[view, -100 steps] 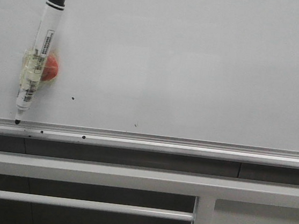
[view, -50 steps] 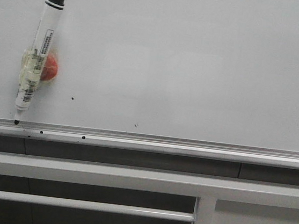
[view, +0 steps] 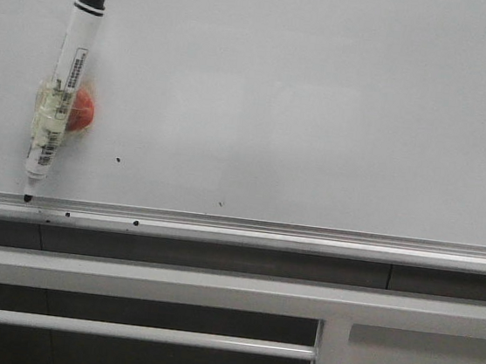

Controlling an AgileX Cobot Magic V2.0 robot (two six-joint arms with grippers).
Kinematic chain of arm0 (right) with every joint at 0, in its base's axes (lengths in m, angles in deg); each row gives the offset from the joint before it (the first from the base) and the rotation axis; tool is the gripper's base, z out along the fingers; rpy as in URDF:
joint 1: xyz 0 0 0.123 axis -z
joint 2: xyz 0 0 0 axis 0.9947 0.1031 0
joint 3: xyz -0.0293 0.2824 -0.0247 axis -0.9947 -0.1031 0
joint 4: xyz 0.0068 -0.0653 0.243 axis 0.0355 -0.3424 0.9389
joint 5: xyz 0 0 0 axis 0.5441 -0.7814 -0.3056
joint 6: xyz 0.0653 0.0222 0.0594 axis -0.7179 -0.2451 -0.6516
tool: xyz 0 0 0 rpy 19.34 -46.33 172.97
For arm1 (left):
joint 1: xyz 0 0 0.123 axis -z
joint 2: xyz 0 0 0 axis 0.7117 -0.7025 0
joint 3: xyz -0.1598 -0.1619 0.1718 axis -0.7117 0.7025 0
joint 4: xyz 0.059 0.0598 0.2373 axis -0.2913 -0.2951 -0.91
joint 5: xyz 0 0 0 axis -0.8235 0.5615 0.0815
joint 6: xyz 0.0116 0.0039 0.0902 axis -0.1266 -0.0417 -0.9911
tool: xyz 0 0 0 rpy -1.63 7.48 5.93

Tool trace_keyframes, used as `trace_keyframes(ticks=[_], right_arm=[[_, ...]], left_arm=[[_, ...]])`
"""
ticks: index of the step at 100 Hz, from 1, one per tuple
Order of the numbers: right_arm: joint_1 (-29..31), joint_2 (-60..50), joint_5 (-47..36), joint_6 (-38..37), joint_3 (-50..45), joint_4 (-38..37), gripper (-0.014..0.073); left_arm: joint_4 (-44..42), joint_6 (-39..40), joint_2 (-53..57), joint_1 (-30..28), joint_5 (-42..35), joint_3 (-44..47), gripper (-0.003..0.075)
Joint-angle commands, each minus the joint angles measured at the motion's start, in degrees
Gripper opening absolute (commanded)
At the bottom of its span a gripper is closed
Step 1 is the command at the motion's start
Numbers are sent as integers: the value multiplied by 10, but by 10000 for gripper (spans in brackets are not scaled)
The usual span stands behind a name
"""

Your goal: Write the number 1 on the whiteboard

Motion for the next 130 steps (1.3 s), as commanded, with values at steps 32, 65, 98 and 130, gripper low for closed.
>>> trace_keyframes(ticks=[32,65,98,130], right_arm=[[-1,13,-14,0,16,4,-64],[-5,19,15,6,16,5,-64],[-49,28,53,32,15,12,-64],[-85,28,53,33,15,17,-64]], left_arm=[[18,2,-11,5,-68,-20,468],[2,-3,-13,5,15,-20,354],[170,-141,-36,41,103,-20,354],[256,-210,-127,121,35,-20,354]])
